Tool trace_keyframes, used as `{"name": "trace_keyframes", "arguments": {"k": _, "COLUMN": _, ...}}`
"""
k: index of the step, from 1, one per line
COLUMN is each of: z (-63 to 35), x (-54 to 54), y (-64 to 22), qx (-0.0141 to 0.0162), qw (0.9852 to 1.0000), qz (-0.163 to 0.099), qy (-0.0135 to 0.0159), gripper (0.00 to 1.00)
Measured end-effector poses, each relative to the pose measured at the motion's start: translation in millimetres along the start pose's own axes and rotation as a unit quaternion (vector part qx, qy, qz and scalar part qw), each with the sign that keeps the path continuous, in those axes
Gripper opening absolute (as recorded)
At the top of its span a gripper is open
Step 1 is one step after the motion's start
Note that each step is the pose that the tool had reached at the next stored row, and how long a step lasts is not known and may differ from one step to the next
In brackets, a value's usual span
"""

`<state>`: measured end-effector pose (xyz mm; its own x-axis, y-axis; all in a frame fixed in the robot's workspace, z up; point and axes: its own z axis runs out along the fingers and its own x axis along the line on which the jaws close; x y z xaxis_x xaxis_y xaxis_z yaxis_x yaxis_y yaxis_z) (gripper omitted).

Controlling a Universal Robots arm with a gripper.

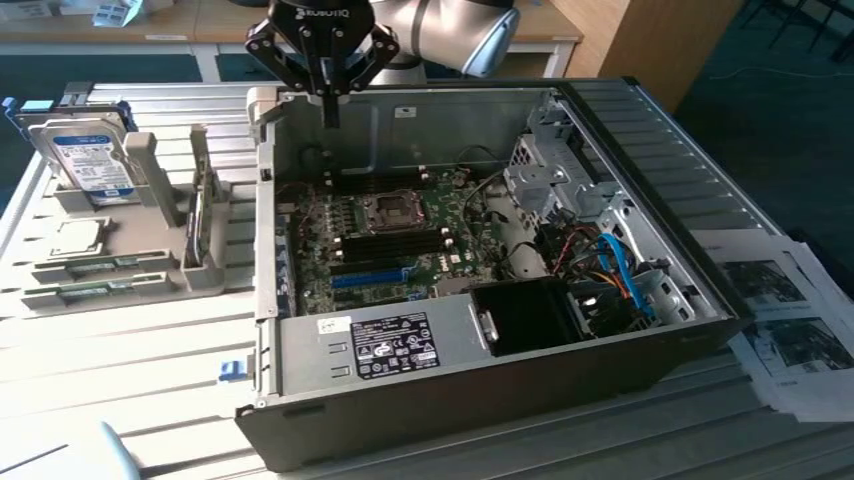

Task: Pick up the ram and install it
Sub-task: 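Reach for the ram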

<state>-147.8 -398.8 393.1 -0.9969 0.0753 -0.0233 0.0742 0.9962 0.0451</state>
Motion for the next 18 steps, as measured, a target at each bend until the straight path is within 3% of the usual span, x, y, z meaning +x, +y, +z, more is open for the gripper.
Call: {"name": "trace_keyframes", "arguments": {"k": 18, "z": -0.7, "x": 27.9, "y": -2.1, "qx": 0.0, "qw": 1.0, "qz": 0.0, "qy": 0.0, "gripper": 0.1}}
